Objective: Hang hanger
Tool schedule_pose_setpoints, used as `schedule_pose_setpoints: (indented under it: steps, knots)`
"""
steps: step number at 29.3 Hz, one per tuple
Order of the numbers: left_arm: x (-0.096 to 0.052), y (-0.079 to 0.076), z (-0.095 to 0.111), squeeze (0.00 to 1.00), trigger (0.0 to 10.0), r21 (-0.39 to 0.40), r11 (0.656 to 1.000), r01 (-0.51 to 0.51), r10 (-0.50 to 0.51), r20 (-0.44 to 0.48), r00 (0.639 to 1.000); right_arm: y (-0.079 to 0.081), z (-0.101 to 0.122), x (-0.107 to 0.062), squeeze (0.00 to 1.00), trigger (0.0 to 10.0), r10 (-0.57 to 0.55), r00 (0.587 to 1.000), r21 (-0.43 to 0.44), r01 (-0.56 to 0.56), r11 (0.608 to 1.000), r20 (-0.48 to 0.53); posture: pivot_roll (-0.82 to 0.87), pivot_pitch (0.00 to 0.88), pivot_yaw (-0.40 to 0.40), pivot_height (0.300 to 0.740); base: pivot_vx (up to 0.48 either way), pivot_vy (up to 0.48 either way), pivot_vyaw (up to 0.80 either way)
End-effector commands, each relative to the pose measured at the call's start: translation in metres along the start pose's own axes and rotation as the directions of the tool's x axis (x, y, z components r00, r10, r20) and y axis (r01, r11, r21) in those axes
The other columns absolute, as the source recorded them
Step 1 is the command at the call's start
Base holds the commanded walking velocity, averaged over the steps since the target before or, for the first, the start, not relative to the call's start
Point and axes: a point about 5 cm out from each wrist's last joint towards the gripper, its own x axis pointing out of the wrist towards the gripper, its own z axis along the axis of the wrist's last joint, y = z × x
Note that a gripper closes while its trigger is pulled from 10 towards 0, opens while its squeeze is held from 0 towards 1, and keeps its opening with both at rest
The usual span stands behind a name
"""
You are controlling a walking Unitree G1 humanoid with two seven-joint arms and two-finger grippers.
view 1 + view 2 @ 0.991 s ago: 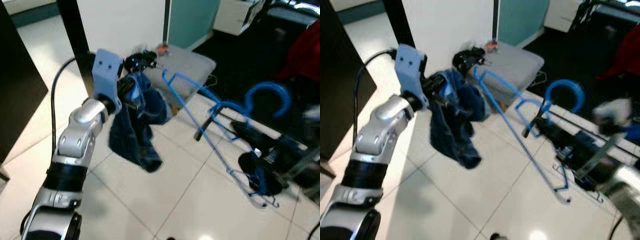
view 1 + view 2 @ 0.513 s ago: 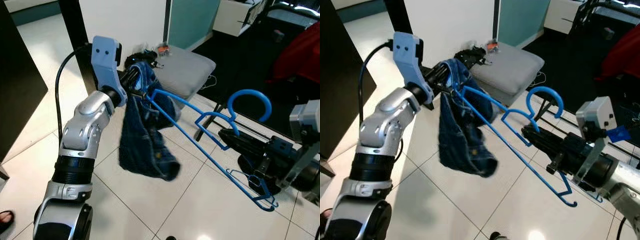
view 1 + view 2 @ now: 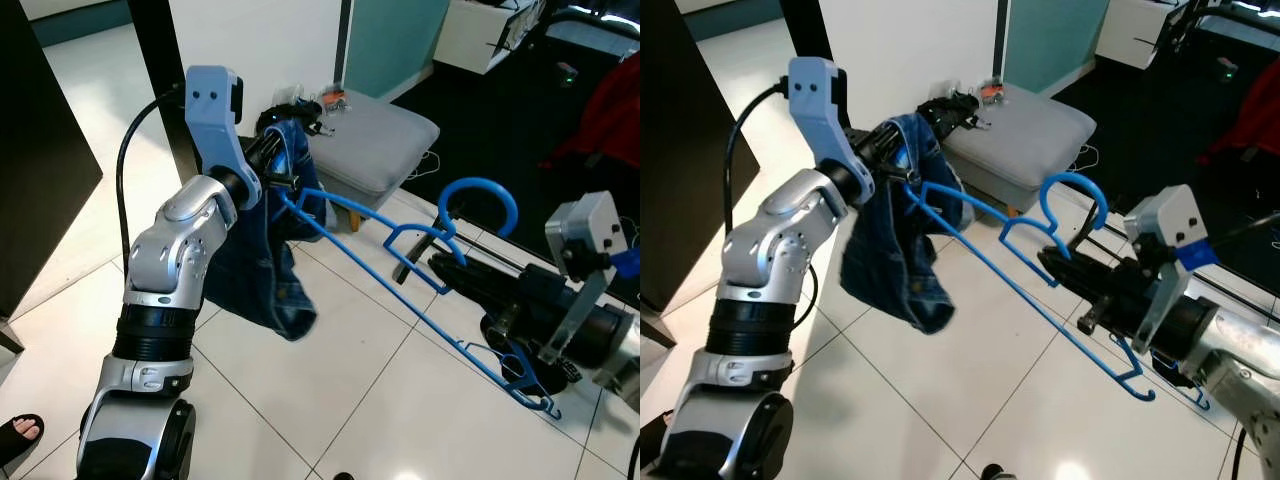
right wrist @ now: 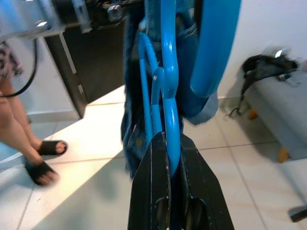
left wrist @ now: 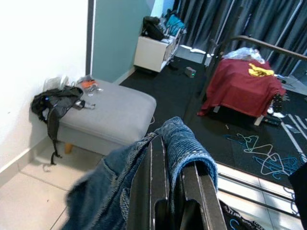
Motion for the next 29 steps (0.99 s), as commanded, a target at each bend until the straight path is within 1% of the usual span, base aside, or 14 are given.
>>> schedule_pose_setpoints:
  steps: [1,4,5,8,13,16,18,19,20,23,26,27,28,29]
  knots:
    - [0.002,-0.009,0.012,0.00,10.0,-0.012,0.999,0.033,-0.033,0.045,0.998,0.000,-0.003,0.002,0.00,10.0,-0.013,1.000,0.009,0.013,1.000,-0.015,-0.03,0.133,0.012,0.740,0.000,0.000,0.00]
    - [0.002,-0.014,0.012,0.00,10.0,-0.027,0.999,0.048,-0.047,0.039,0.998,-0.008,-0.001,0.005,0.00,10.0,-0.080,0.997,-0.005,0.080,0.997,-0.010,-0.03,0.133,0.012,0.740,0.000,0.000,0.00]
    - [0.002,-0.014,0.012,0.00,10.0,-0.027,0.999,0.048,-0.047,0.039,0.998,-0.008,-0.001,0.005,0.00,10.0,-0.080,0.997,-0.005,0.080,0.997,-0.010,-0.03,0.133,0.012,0.740,0.000,0.000,0.00]
    - [0.002,-0.022,0.011,0.00,10.0,-0.048,0.995,0.086,-0.084,0.033,0.996,-0.014,0.001,0.007,0.00,10.0,-0.134,0.991,-0.010,0.134,0.991,-0.002,-0.03,0.133,0.012,0.740,0.000,0.000,0.00]
    - [0.002,-0.028,0.010,0.00,10.0,-0.061,0.991,0.120,-0.119,0.026,0.993,-0.016,0.001,0.008,0.00,10.0,-0.145,0.989,-0.012,0.145,0.989,-0.005,-0.03,0.136,0.014,0.740,0.000,0.000,0.00]
    - [0.001,-0.037,0.011,0.00,10.0,-0.092,0.980,0.177,-0.175,0.031,0.984,-0.015,0.000,0.010,0.00,10.0,-0.145,0.989,-0.010,0.145,0.989,-0.011,-0.03,0.137,0.015,0.740,0.000,0.000,0.00]
    - [0.001,-0.038,0.011,0.00,10.0,-0.095,0.979,0.182,-0.180,0.031,0.983,-0.015,0.000,0.010,0.00,10.0,-0.146,0.989,-0.009,0.146,0.989,-0.012,-0.03,0.137,0.015,0.740,0.000,0.000,0.00]
    - [0.001,-0.054,0.007,0.00,10.0,-0.206,0.947,0.245,-0.243,0.031,0.969,-0.016,-0.010,0.016,0.00,10.0,-0.161,0.986,-0.001,0.161,0.987,-0.047,-0.02,0.139,0.015,0.740,0.000,0.000,0.00]
    - [0.001,-0.054,0.007,0.00,10.0,-0.206,0.947,0.245,-0.243,0.031,0.969,-0.016,-0.010,0.016,0.00,10.0,-0.161,0.986,-0.001,0.161,0.987,-0.047,-0.02,0.139,0.015,0.740,0.000,0.000,0.00]
    - [0.000,-0.061,0.006,0.00,10.0,-0.253,0.929,0.271,-0.271,0.033,0.962,-0.016,-0.014,0.018,0.00,10.0,-0.168,0.984,0.002,0.169,0.986,-0.062,-0.02,0.139,0.015,0.740,0.000,0.000,0.00]
    - [0.004,-0.079,-0.004,0.00,10.0,-0.427,0.850,0.309,-0.334,0.015,0.942,-0.023,-0.021,0.033,0.00,10.0,-0.232,0.971,0.016,0.233,0.972,-0.063,-0.02,0.138,0.019,0.740,0.000,0.000,0.00]
    - [0.004,-0.082,-0.005,0.00,10.0,-0.459,0.830,0.318,-0.351,0.014,0.936,-0.024,-0.022,0.035,0.00,10.0,-0.242,0.968,0.017,0.243,0.970,-0.062,-0.02,0.138,0.019,0.740,0.000,0.000,0.00]
    - [0.005,-0.086,-0.008,0.00,10.0,-0.514,0.795,0.323,-0.370,0.011,0.929,-0.027,-0.022,0.039,0.00,10.0,-0.261,0.964,0.018,0.262,0.965,-0.058,-0.02,0.138,0.021,0.740,0.000,0.000,0.00]
    - [0.005,-0.086,-0.008,0.00,10.0,-0.514,0.795,0.323,-0.370,0.011,0.929,-0.027,-0.022,0.039,0.00,10.0,-0.261,0.964,0.018,0.262,0.965,-0.058,-0.02,0.138,0.021,0.740,0.000,0.000,0.00]
